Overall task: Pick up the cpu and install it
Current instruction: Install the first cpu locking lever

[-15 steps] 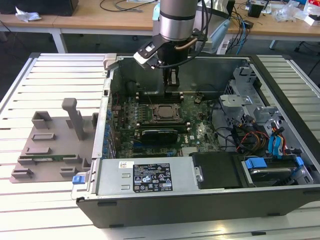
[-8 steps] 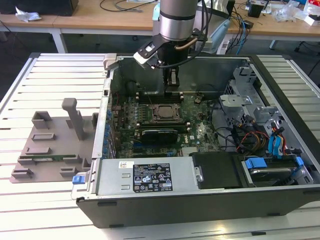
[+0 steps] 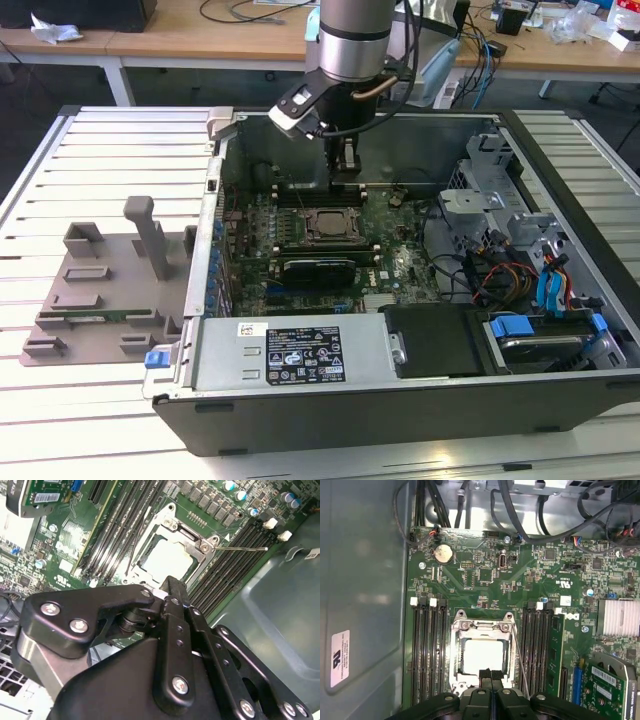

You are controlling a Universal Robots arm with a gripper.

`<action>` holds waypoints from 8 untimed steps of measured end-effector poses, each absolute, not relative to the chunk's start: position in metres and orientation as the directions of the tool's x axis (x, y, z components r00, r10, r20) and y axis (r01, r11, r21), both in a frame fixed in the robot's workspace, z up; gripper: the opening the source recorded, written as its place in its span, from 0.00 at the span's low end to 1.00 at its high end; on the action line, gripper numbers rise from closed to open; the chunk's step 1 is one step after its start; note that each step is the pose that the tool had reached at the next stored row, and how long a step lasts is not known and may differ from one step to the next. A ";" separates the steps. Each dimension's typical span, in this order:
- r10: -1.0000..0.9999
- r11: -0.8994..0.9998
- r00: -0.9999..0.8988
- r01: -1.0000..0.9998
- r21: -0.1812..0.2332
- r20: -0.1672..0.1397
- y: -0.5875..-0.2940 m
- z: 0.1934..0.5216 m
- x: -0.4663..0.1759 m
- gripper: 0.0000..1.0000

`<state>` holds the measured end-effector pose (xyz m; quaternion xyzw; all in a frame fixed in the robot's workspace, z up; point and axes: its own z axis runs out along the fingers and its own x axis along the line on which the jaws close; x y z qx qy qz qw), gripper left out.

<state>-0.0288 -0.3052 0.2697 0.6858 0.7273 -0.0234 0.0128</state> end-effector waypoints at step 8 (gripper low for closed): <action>0.987 0.151 -0.151 0.988 -0.017 -0.052 -0.305 0.270 -0.029 0.11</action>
